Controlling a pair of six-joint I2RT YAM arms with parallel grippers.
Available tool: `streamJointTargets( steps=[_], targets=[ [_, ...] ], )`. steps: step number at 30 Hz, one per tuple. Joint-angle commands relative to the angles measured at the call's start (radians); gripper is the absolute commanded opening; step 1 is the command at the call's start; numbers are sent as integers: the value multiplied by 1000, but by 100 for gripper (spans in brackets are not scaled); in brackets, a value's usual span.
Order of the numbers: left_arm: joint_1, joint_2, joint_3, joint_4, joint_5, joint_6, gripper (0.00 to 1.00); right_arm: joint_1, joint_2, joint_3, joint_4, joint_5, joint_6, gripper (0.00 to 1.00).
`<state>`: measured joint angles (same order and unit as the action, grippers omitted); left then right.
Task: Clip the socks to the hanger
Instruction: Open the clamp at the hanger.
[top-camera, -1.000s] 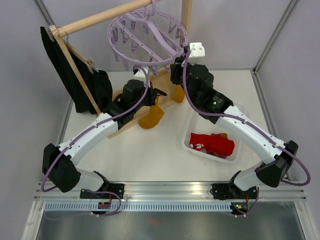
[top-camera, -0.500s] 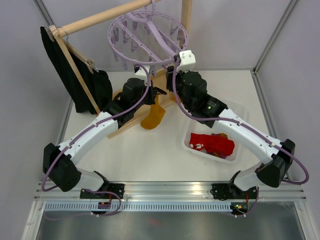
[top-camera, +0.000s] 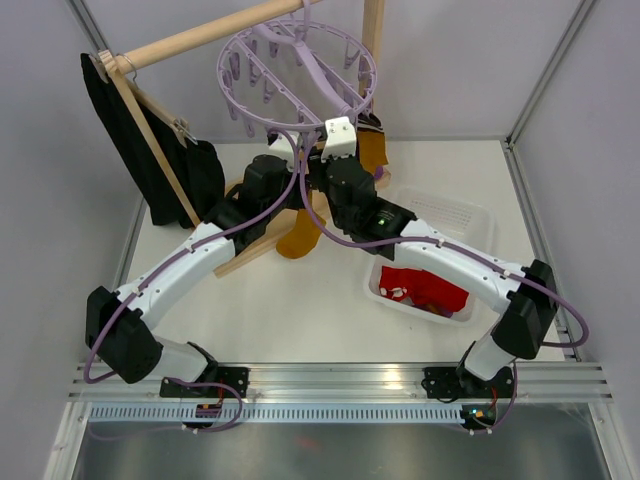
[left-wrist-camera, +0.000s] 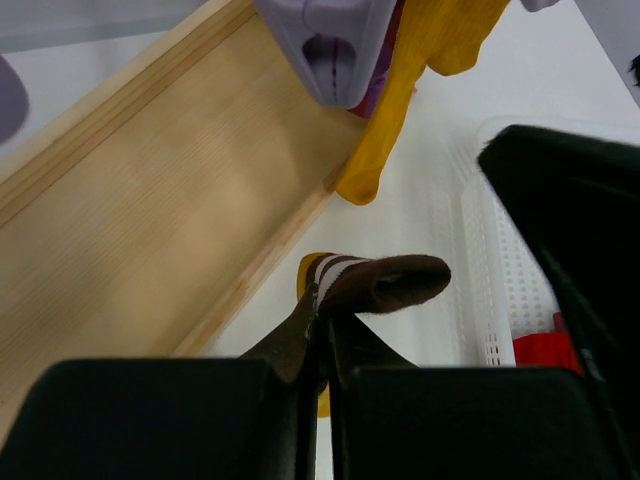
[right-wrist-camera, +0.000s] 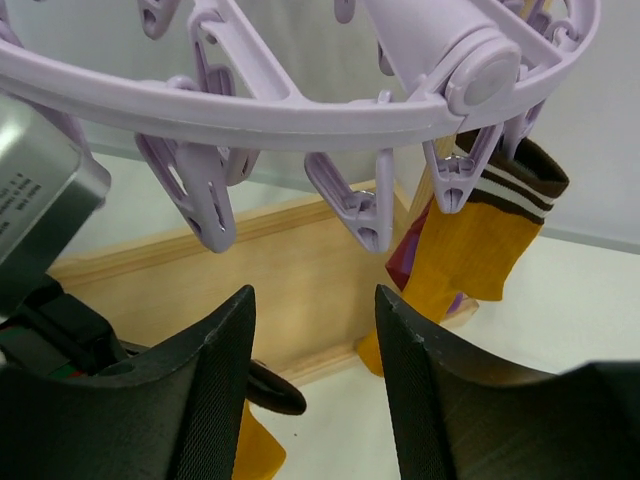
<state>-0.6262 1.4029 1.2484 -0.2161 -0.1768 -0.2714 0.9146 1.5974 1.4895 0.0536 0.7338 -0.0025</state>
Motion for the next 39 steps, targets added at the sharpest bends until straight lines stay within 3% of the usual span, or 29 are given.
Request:
streamJointTargets(
  steps=[1,19,27,39],
  targets=[
    [8,-2,42,1,13,35,2,9,22,57,60,81,-27,58],
    [13,-5,37,4,28,51,2,6,177,248,75,193,-116,67],
    [19,-16,23,3,23,64,2,-51,214,351,-95,70,-21,67],
    [22,-21,9,26,40,61,2,-82,234,414,-158,9,-13,65]
  ],
)
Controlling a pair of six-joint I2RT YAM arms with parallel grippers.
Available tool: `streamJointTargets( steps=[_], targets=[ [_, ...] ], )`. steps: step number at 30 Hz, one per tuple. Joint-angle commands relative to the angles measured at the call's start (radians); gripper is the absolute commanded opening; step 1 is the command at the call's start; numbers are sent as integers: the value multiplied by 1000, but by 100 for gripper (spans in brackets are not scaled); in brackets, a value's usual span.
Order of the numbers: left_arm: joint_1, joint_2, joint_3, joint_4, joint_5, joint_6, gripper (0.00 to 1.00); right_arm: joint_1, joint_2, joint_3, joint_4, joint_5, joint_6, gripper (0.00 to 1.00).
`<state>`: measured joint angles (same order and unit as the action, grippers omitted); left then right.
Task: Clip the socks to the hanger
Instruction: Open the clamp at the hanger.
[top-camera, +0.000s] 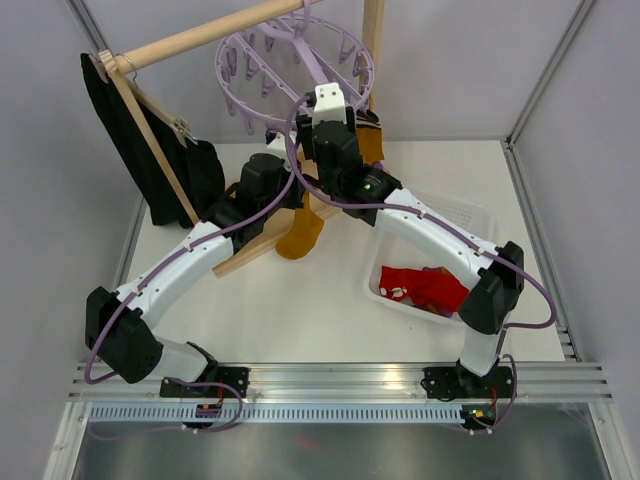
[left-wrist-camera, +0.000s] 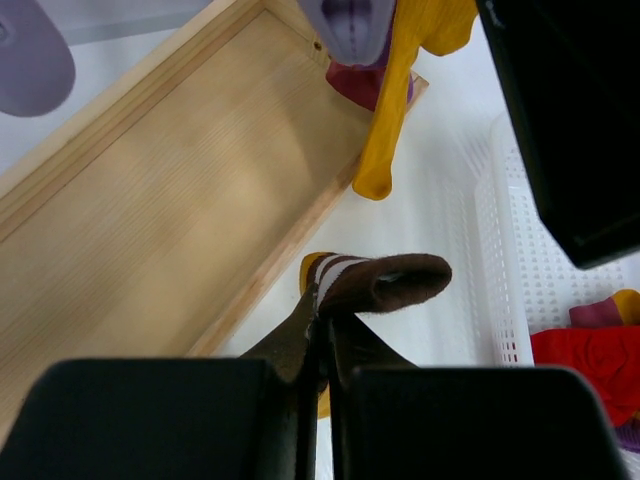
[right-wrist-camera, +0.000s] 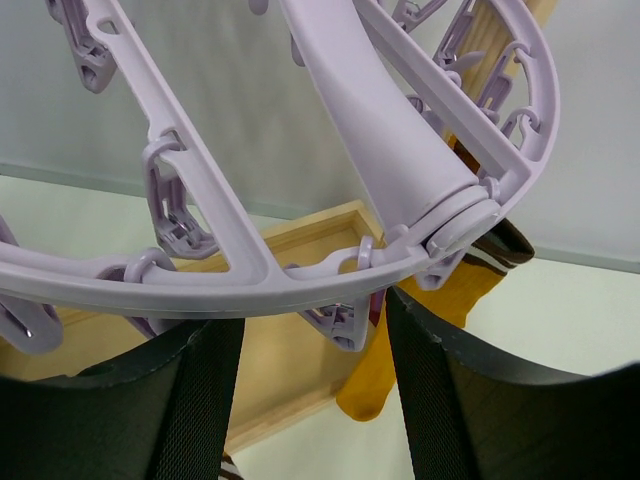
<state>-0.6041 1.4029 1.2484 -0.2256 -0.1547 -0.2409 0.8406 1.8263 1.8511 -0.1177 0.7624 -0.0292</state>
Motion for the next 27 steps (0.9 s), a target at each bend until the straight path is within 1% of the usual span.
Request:
streamJointTargets(
  steps=[1,7,13,14,16,18,27],
  targets=[
    [0,-21,11,35,18,32,2,-9,7,53,16,-17,12,65],
    [0,-27,14,31,15,37,2,-11,17,65,27,-8,-8,63],
    [0,-28,9,31,9,41,2,-11,37,97,21,-3,-18,57],
    [0,-30,9,31,9,41,2,-12,37,102,16,-2,-18,54],
    [0,-30,9,32,9,45,2,-11,37,106,16,0,-18,51],
    [0,-30,9,34,10,46,2,-12,37,106,13,2,-18,45],
    [0,-39,5,37,10,46,2,-12,22,105,-7,5,-5,31]
  ],
)
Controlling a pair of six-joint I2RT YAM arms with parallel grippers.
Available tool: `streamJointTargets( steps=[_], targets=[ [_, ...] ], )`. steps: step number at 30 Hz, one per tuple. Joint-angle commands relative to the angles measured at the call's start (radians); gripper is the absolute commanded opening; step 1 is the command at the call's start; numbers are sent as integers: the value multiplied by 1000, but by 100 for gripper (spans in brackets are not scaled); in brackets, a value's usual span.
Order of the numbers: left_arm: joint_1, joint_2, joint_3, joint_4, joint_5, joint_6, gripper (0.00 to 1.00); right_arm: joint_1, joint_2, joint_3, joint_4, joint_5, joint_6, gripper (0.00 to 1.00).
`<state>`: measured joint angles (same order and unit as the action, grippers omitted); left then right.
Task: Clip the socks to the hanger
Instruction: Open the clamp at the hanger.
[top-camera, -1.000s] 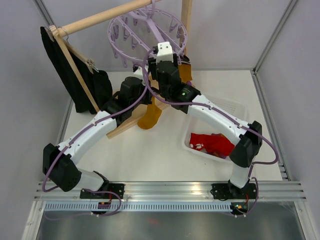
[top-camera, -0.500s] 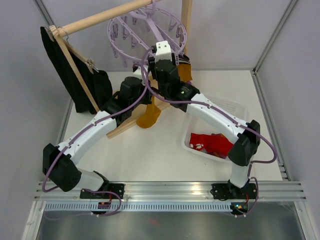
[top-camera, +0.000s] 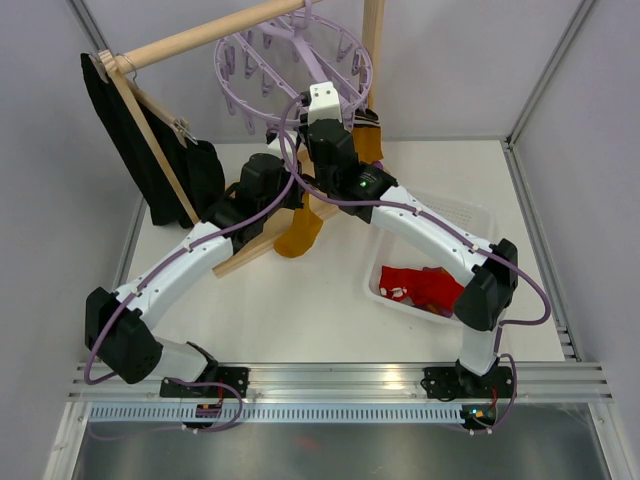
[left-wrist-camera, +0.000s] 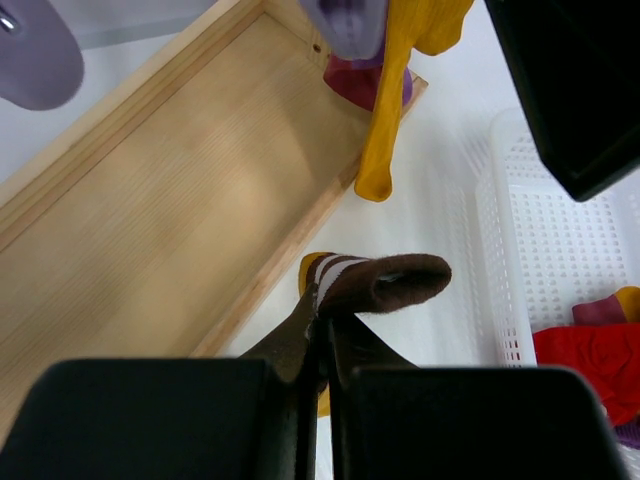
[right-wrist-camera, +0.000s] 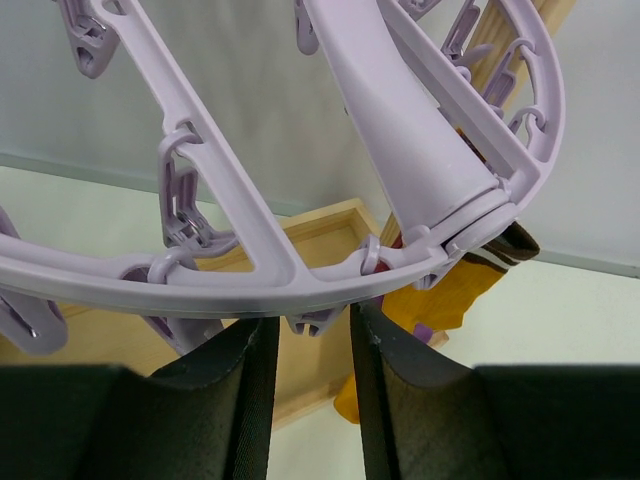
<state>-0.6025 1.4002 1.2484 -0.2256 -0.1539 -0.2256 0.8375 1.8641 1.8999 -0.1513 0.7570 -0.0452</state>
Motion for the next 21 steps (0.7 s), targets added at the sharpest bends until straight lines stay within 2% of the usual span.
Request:
streamJointTargets(
  steps=[1,13,21],
  targets=[
    [-2,-38,6,37,11,31,2,-8,-20,53,22,8,13,29],
    [-2,-41,8,66,60,-29,2,-9,-103,18,-68,-1,42,3],
    [-2,-20,13,104,126,-96,2,-9,-148,13,-117,-45,102,0]
  ],
)
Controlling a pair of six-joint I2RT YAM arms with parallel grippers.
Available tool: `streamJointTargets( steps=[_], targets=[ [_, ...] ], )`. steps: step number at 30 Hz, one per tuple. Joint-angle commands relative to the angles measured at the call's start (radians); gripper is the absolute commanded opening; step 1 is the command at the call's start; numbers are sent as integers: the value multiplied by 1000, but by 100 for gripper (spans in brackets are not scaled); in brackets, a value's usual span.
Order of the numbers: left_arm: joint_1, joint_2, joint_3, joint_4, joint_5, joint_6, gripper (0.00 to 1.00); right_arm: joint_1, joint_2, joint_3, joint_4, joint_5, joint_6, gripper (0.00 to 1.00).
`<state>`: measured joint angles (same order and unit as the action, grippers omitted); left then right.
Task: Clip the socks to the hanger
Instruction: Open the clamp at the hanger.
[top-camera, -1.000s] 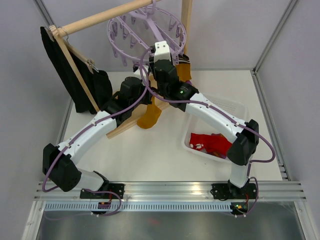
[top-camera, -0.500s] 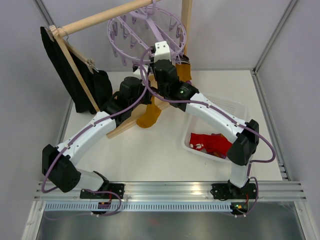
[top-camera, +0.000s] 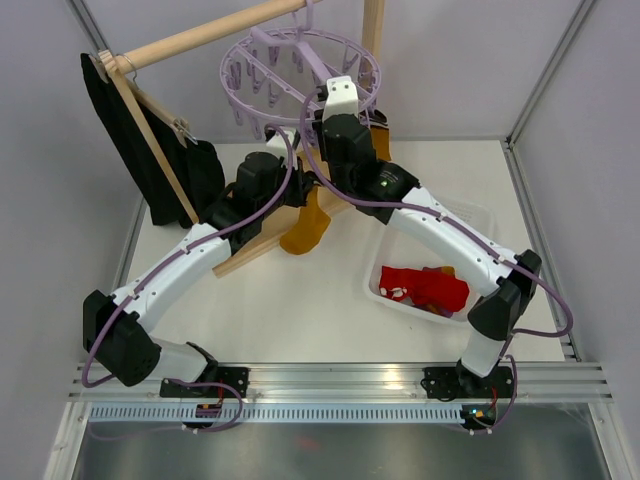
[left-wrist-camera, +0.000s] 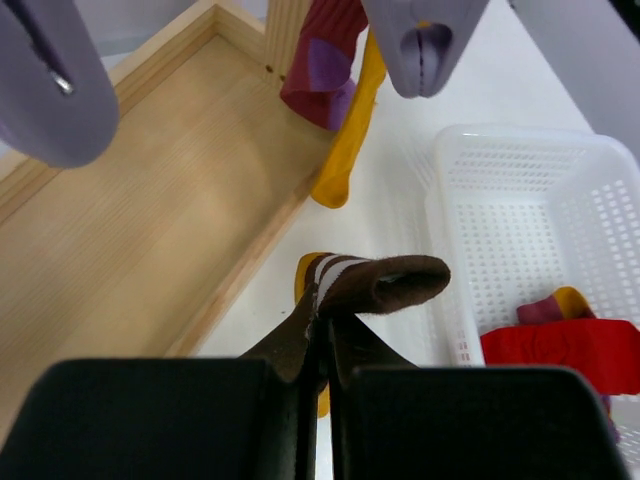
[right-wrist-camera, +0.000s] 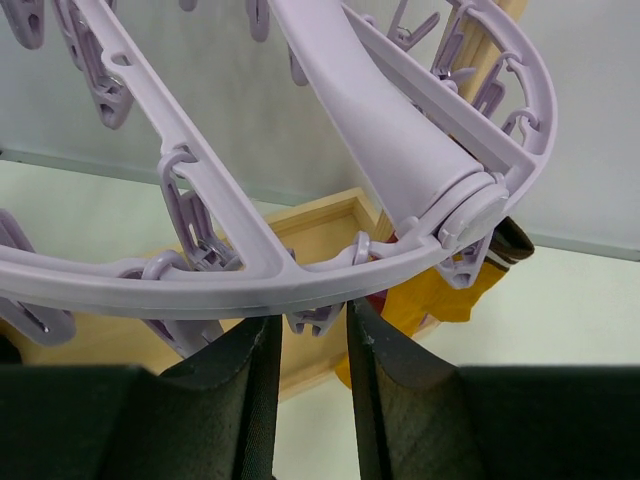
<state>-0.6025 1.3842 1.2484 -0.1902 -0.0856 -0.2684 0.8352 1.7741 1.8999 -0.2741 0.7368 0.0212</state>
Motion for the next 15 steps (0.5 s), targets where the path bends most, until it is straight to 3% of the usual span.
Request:
streamJointTargets(
  steps=[1,15],
  targets=[
    [-2,-4,8,92,73,-61,2,-5,-59,13,-3,-31,40,0],
    [-3,30,-27,220,175,-123,2,-33,-61,71,-94,-168,89,0]
  ],
)
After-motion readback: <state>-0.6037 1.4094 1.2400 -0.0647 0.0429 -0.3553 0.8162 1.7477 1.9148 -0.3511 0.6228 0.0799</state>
